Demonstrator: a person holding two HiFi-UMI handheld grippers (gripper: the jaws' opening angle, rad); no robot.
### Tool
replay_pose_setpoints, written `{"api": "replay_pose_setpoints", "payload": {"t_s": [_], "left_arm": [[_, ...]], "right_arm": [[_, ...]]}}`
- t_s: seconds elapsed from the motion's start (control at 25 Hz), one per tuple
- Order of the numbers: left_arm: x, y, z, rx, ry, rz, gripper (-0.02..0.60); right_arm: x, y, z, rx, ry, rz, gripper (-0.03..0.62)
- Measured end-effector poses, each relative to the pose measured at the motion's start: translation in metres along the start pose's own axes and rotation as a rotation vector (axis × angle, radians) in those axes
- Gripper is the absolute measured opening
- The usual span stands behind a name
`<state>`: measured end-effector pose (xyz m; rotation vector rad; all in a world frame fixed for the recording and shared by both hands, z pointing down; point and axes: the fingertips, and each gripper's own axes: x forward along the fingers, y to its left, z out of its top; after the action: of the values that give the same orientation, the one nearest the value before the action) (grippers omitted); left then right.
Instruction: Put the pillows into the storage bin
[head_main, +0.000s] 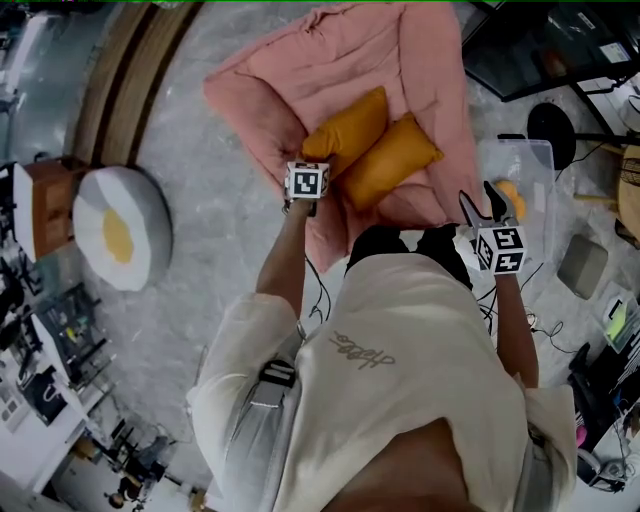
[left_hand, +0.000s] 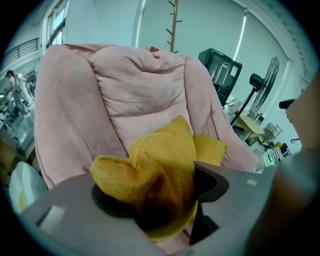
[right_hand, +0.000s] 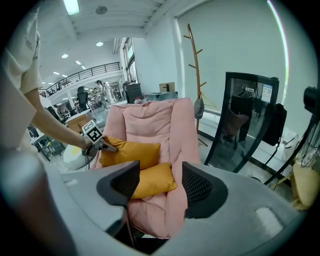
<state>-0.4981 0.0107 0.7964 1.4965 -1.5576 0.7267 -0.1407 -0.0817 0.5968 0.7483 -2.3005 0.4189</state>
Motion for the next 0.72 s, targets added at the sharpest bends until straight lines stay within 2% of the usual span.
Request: {"api": "replay_pose_setpoints", "payload": {"t_s": [0.16,0.4,0.72], "left_arm": [[-0.020,-0.012,0.026,-0.044,-0.086,-0.027,0.325],[-0.040,-0.015,0.036,-0.072,-0.104,-0.005,0.293],[-0.084,-0.012,0.064,-0.094,-0.196,0.017,0.290]], "right_arm": [[-0.002,-0.003,0.001,0.008,-0.020,-0.013,0.258],[-0.006,-0.006,-0.001,0.018,-0.053,-0.030,0.258],[-0.020,-0.009,-0.004,0.049,-0.106,-0.067,0.258]]}}
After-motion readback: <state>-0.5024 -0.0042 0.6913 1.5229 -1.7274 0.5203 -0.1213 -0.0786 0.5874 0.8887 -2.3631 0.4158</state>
